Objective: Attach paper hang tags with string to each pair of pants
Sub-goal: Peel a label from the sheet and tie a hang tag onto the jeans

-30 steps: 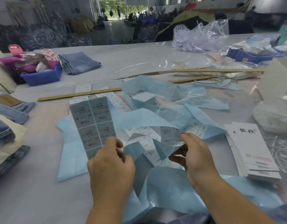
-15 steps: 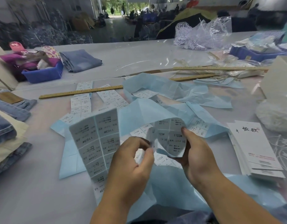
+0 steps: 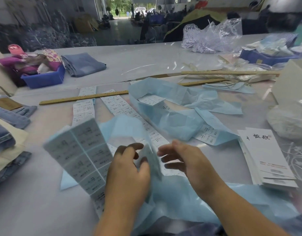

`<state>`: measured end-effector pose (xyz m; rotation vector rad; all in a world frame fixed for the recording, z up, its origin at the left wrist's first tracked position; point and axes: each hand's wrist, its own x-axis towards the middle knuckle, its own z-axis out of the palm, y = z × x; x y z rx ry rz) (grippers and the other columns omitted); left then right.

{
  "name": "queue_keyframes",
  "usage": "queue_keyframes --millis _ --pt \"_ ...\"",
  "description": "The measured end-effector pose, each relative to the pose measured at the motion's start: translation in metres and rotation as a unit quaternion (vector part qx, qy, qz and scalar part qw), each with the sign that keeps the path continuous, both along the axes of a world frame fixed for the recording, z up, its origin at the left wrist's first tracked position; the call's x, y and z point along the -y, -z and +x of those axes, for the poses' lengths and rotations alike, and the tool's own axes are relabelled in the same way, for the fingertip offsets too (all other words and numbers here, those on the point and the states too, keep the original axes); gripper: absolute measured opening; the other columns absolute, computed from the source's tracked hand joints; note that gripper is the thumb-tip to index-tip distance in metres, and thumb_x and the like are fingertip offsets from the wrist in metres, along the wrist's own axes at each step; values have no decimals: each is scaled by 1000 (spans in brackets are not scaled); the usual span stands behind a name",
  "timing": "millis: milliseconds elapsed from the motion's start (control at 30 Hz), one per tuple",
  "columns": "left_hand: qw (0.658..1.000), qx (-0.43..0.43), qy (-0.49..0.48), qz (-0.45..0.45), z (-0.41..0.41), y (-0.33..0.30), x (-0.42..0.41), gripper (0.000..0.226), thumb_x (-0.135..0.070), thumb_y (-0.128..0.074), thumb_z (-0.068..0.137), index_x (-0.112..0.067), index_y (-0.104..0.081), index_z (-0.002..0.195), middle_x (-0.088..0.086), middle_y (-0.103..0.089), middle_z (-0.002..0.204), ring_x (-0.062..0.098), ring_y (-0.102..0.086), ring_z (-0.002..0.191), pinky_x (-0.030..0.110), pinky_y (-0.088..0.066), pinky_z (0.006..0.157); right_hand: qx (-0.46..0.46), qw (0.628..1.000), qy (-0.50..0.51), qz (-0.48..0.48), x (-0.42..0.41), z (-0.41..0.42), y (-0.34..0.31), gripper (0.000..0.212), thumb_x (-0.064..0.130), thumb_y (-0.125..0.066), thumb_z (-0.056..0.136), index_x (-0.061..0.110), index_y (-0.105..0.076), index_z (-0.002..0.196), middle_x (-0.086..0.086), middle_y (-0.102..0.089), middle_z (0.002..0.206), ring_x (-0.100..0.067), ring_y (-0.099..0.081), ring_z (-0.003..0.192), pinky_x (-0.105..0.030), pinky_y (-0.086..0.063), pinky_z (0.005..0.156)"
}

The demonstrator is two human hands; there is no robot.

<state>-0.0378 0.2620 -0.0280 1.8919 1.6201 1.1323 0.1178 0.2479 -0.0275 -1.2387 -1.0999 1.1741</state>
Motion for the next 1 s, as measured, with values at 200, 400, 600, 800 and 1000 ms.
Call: queue_keyframes --millis 200,400,600,800,1000 --pt "996 25 -1 85 2 -7 8 29 -13 -55 79 -29 -42 58 -10 -46 63 7 -48 65 15 -34 55 316 936 147 56 -16 15 -3 12 15 -62 89 25 -69 90 13 -65 90 -1 -60 84 -9 -46 76" --pt "962 245 32 -116 -2 -10 4 46 -54 -61 84 -13 -68 63 -1 -60 55 0 -49 49 10 -36 49 507 853 125 -2 -78 46 -9 60 7 -51 89 15 -34 146 -3 -37 149 -27 -28 137 -39 -27 111" --pt "975 116 22 -187 6 5 3 20 -41 -71 80 -27 -68 66 -4 -65 59 3 -52 49 14 -40 50 597 793 100 -64 -93 46 4 51 6 -50 84 17 -50 134 -8 -60 119 -31 -46 113 -37 -32 101" --pt "943 211 6 -258 29 -1 -8 33 -49 -67 82 -18 -68 72 -3 -69 65 9 -64 62 33 -51 64 551 825 64 105 -53 16 1 25 5 -52 77 10 -69 94 -7 -65 92 -30 -57 90 -38 -44 78" --pt "896 302 21 -323 44 -8 -22 55 -63 -55 81 -11 -70 76 6 -70 62 17 -66 57 25 -47 55 562 811 50 157 -13 -1 -26 23 3 -58 79 14 -66 98 -3 -59 91 -27 -60 80 -37 -53 63"
